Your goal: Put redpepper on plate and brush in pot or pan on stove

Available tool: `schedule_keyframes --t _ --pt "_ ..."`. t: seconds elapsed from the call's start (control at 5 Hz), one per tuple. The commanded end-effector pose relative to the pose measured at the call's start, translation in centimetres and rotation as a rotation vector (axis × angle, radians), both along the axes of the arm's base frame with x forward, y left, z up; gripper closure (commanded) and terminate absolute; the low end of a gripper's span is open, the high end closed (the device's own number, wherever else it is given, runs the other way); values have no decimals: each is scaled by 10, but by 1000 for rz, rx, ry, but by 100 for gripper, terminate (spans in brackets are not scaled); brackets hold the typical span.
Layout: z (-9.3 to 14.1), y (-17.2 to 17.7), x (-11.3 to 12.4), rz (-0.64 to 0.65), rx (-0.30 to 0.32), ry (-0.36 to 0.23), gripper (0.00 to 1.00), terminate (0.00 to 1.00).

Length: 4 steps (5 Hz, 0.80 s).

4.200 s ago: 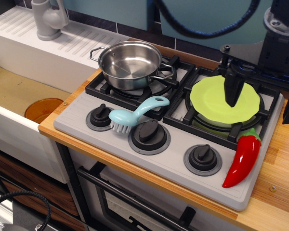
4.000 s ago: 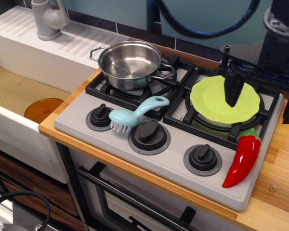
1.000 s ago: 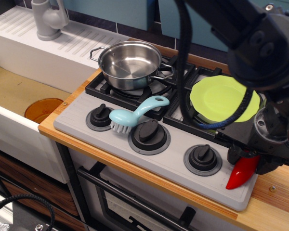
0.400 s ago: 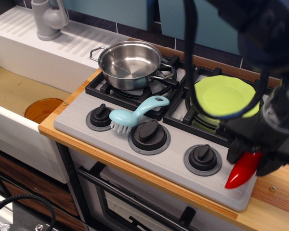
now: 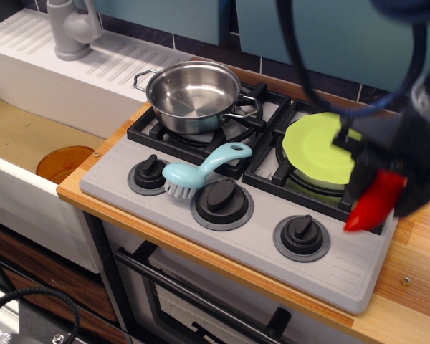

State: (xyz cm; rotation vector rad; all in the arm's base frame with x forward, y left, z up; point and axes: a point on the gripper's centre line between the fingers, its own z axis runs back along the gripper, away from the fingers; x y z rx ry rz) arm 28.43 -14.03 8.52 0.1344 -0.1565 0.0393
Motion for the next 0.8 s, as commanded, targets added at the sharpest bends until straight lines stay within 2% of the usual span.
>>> schedule_keyframes --t 0.0,0.2,0.4,0.6 --pt "20 25 54 -55 -44 -82 100 0" --pt "12 38 75 -86 -50 -96 100 0" --pt "-6 41 85 -92 -78 -105 100 0" --pt "-14 38 81 -91 -83 -114 0 0"
